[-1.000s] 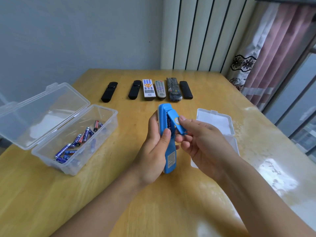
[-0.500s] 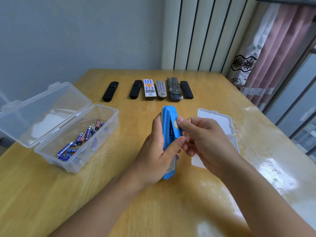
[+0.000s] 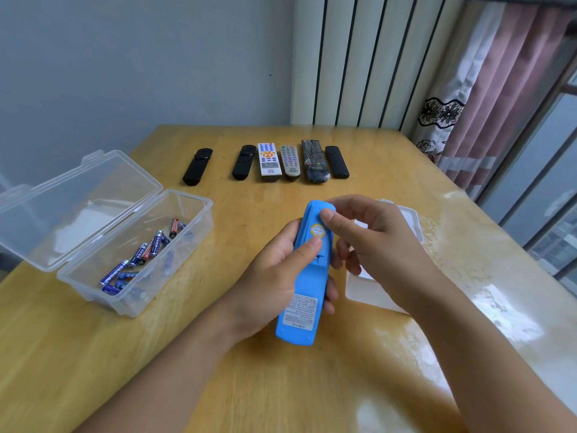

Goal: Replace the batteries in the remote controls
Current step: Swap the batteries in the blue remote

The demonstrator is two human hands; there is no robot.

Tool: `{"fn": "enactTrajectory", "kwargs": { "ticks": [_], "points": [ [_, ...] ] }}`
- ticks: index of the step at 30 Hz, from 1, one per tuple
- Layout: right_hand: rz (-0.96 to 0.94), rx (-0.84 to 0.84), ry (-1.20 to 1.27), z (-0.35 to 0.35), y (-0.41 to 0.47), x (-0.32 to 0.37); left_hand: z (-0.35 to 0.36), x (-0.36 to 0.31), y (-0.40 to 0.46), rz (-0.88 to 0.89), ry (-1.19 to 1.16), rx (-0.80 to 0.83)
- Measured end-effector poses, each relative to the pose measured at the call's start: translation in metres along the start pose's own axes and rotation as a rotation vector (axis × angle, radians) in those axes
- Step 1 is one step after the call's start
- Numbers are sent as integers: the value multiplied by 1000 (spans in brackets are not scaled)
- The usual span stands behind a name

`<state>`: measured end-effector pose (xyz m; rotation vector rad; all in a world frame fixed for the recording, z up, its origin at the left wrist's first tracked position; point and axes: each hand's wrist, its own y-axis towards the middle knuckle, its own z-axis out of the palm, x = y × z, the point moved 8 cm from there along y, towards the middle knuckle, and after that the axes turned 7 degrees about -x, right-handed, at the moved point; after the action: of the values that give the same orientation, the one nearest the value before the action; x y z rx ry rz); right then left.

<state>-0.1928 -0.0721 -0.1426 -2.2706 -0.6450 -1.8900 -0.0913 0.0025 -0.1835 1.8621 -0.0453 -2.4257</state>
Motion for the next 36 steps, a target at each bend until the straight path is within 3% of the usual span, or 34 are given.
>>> {"fn": "enactTrajectory", "kwargs": {
  "ticks": [6,11,13,16,19,23,27,31,36],
  "points": [
    [31,3,-73,-3,4,-8,-3,4,0,-31,29,12],
    [38,151,1,6,1,-7,-8,6,5,-73,109,37],
    [-21,121,120,4,1,4,-26,-1,10,-42,176,-75],
    [-209,-41,177,-4,4,33,-76,-22,10,89,375,-476],
    [-458,-195,-99,4,15,69,-109,-34,0,200,326,-777],
    [-663,-212,-449,61,60,101,-122,-40,-1,236,362,-808],
    [-654,-93,-790,137,122,82,-131,-37,-2,231,395,-843],
    [-588,-22,-1027,186,170,49,-117,-36,-5,316,575,-815],
    [-567,-26,-1122,209,210,22,-131,-42,-2,385,596,-898]
  ]
}}
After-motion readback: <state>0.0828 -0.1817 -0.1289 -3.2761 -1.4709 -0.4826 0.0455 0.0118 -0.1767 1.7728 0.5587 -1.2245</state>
